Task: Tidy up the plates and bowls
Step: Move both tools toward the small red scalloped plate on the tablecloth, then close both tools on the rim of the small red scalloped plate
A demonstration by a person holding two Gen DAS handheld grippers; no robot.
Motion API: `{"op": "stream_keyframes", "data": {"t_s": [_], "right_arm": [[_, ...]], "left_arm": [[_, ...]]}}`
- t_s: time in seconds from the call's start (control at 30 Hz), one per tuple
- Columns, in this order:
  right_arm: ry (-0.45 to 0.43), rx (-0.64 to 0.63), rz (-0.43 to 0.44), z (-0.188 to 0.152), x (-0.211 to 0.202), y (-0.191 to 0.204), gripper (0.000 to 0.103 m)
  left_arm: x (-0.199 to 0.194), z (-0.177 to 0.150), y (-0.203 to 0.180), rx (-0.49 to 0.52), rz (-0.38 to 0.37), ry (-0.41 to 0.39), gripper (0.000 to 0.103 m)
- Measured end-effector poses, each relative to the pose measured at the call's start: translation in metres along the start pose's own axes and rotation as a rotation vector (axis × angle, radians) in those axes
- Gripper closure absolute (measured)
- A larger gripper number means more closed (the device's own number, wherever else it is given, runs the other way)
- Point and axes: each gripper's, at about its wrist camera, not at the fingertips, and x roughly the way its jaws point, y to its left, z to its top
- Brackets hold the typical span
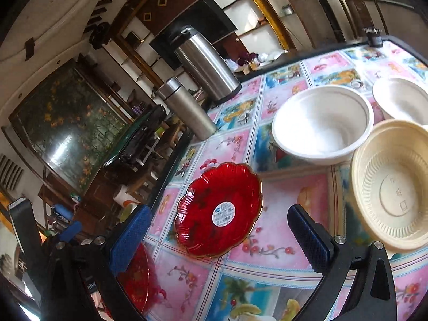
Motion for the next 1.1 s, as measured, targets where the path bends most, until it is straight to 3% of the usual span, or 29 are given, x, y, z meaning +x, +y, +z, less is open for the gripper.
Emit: {"op": "stream_keyframes", "data": {"t_s": [0.23, 0.47, 0.63, 0.73, 0.83, 0.97, 1.1], "right_arm": [[-0.031, -0.003, -0.003, 0.002, -0.008, -0.002, 0.0], [-0.008, 0.0, 0.0, 0.002, 0.001, -0.004, 0.0], [0.008, 0.036, 0.016, 0.003, 0.012, -0.011, 0.0], [0.023, 0.069, 0.041, 0.004, 0.02, -0.015, 0.001], [0.052, 0.108, 0.064, 0.004, 0.029, -0.02, 0.001], [0.097, 0.163, 0.091, 0.005, 0.041, -0.028, 0.006], [0.129, 0.199, 0.066, 0.004, 0.05, -0.036, 0.014]], "left_arm": [[-0.01, -0.003, 0.005, -0.033, -0.011, -0.013, 0.0], [-0.005, 0.0, 0.0, 0.003, -0.015, -0.011, 0.0], [0.011, 0.007, -0.001, 0.024, -0.067, 0.022, 0.0], [0.032, 0.018, -0.002, 0.043, -0.174, 0.103, 0.0], [0.065, 0.032, -0.004, 0.046, -0.314, 0.24, 0.0], [0.098, 0.045, -0.009, 0.041, -0.357, 0.34, 0.0], [0.128, 0.052, -0.015, 0.011, -0.398, 0.468, 0.0]]}}
